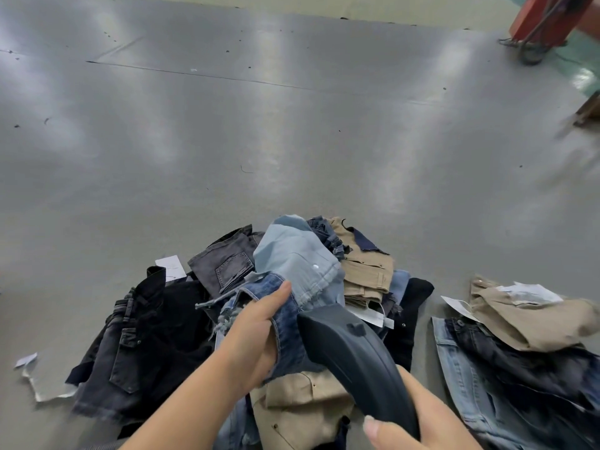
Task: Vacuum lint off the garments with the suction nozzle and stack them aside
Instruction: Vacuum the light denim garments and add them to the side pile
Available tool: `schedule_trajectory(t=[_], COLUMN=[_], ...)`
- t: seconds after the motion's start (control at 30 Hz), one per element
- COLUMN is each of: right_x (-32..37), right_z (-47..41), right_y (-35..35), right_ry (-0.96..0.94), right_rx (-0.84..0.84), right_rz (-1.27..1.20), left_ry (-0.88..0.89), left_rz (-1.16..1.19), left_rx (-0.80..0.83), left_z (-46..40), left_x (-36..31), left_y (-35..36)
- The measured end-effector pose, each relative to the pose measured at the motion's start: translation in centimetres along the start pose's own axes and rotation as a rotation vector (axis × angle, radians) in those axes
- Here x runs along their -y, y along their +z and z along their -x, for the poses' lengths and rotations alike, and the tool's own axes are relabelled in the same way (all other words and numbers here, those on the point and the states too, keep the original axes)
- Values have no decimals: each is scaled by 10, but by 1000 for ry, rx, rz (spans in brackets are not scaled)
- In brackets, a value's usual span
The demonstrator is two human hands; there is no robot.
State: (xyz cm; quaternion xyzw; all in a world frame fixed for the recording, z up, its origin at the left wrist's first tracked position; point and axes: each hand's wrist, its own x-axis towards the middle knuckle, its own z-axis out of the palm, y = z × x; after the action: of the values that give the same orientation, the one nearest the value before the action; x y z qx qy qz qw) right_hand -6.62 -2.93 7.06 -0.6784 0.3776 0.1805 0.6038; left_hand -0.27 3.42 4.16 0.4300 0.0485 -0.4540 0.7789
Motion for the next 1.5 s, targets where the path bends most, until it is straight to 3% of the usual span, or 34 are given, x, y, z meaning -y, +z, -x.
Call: schedule_trajectory(t=[0.03, 0.07, 0.13, 0.17, 0.27, 0.5, 0.63, 0.83, 0.9, 1.07, 1.5], right_x=[-36, -63, -72, -74, -54, -68, -68, -75, -84, -63, -64], right_z=[41, 61, 62, 67, 74, 75, 80, 72, 68, 59, 50], right_y=[-59, -60, -55, -64, -72, -107, -107, -50, -50, -58, -74], right_ry=[-219, -311, -265, -294, -239, -182, -265, -395, -340, -215, -154], right_rx=[-43, -19, -101, -174, -96, -338, -298, -314, -179, -108, -177], right_rz=[170, 226, 27, 44, 5, -152, -245, -80, -73, -20, -330], left_ry=[10, 11, 7, 7, -5, 4, 22, 30, 60, 55, 38], left_rz=[-6, -4, -8, -3, 35, 128, 60, -30, -17, -8, -79], left_rx=[-2, 3, 6, 6, 29, 47, 11, -84, -92, -60, 32], left_z=[1, 2, 3, 4, 4, 3, 2, 0, 0, 3, 7], left_x=[-1, -1, -1, 0, 1, -9, 1, 8, 6, 9, 20], left_y=[1, 1, 2, 3, 4, -2, 2, 4, 2, 7, 5])
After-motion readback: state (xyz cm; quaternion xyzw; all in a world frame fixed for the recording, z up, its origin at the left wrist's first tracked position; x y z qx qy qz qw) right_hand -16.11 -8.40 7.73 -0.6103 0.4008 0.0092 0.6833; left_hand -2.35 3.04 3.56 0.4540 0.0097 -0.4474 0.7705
